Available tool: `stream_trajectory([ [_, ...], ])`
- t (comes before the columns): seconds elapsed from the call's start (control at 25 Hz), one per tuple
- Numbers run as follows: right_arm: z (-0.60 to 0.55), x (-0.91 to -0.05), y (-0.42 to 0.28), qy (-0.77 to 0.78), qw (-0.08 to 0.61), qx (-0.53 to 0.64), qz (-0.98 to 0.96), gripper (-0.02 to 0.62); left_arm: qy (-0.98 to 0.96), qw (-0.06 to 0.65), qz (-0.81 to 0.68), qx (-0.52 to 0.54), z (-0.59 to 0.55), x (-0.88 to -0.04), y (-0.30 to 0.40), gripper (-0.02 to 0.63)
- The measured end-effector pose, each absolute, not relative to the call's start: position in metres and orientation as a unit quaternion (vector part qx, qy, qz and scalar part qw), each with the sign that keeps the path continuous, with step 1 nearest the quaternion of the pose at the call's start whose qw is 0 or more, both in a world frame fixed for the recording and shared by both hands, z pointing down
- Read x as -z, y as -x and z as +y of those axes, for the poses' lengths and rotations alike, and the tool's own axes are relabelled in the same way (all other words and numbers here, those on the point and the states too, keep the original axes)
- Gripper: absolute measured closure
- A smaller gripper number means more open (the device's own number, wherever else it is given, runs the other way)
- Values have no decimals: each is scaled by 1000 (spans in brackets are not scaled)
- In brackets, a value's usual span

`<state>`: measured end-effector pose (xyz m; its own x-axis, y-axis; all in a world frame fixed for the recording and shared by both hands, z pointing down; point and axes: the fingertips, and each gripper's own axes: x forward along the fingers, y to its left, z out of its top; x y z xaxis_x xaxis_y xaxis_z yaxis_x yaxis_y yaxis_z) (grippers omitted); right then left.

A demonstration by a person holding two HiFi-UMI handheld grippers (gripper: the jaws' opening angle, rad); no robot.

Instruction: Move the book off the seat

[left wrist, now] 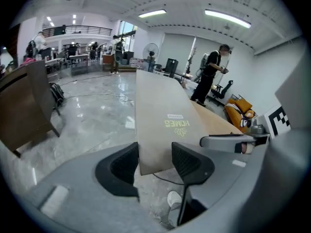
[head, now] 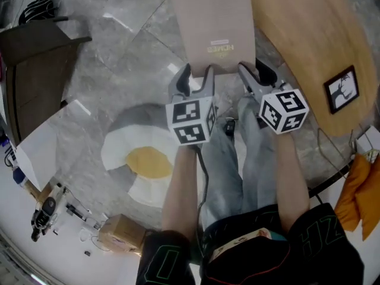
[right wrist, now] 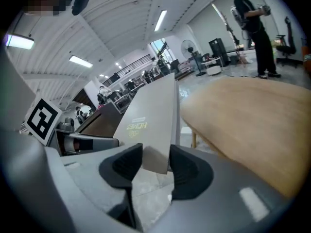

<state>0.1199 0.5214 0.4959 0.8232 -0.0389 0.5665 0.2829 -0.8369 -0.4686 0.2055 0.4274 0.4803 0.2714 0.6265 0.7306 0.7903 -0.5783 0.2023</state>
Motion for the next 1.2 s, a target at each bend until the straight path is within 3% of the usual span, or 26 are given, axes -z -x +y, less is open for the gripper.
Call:
stream_trajectory([
  [0.68, 742, -546, 41, 849, 357, 242, -306, 417, 625, 211, -637, 399, 706, -535, -81, 380],
  [1.2, 779, -588, 54, 778, 394, 247, -423, 411, 491, 265, -716, 419, 772, -587, -73, 380],
])
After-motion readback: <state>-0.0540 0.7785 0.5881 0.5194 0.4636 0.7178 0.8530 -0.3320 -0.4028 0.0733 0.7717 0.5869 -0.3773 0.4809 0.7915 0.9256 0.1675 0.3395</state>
